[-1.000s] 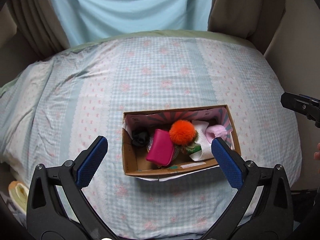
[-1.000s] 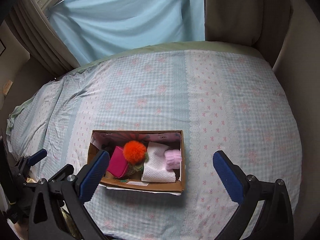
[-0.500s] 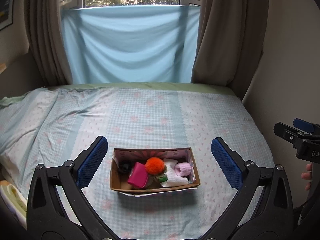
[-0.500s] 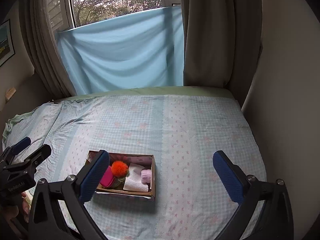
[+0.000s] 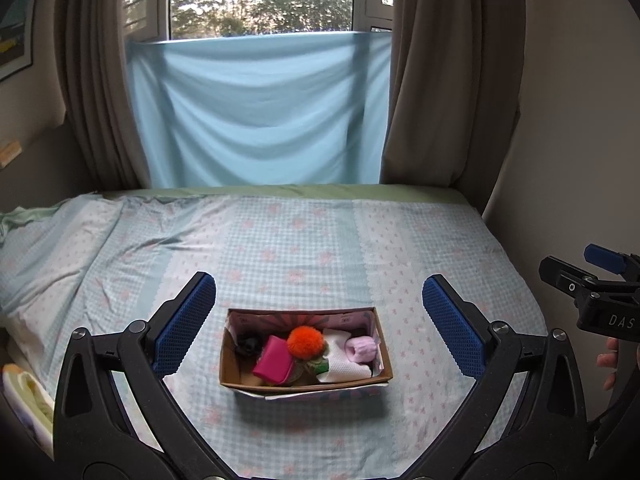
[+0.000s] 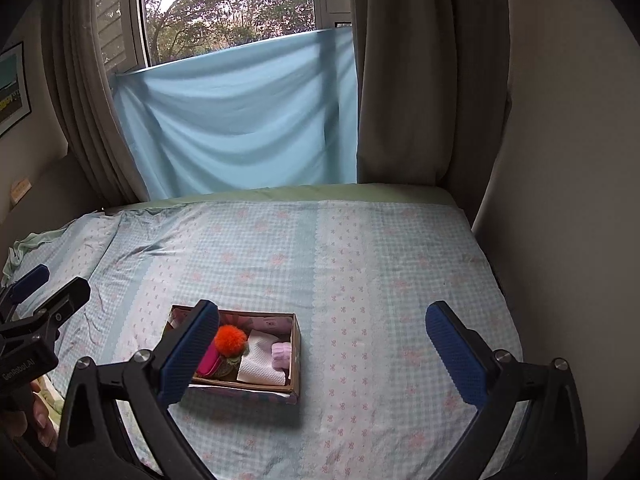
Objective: Organize soft objects
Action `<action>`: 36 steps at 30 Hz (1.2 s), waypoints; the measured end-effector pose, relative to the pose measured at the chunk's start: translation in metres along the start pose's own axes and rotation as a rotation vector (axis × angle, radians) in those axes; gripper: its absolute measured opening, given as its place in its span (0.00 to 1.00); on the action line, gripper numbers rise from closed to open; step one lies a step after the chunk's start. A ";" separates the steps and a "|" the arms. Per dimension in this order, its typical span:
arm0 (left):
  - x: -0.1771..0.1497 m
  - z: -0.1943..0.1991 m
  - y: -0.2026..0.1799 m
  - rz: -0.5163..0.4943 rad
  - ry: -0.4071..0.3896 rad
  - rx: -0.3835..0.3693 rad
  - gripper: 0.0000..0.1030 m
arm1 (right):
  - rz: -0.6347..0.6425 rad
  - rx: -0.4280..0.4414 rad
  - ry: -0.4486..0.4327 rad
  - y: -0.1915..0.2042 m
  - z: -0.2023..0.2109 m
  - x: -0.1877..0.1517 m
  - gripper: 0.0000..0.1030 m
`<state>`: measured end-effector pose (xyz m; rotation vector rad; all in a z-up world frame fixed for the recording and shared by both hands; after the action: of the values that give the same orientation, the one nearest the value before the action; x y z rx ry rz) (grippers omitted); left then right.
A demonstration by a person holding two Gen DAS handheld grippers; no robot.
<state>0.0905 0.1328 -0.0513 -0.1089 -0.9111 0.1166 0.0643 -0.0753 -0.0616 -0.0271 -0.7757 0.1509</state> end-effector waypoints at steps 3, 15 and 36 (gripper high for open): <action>0.000 0.003 -0.001 -0.004 -0.010 0.003 1.00 | 0.004 -0.004 -0.006 -0.001 0.002 0.001 1.00; -0.002 0.007 -0.007 -0.004 -0.019 0.008 1.00 | 0.014 -0.027 -0.033 -0.007 0.014 0.004 1.00; -0.002 0.011 -0.003 0.003 -0.031 0.021 1.00 | 0.011 -0.032 -0.042 -0.009 0.019 0.005 1.00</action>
<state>0.0807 0.1296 -0.0462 -0.0894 -0.9406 0.1311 0.0555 -0.0841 -0.0440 -0.0587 -0.8204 0.1497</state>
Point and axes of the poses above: each gripper's, at about its wrist camera, not at the fingertips, and z roughly against the way its jaws point, y to its left, x to its top, the point moved 7 cm from there along -z, roughly the way its jaws point, and after that the axes turned 8 degrees about z, right-handed, at the moved point
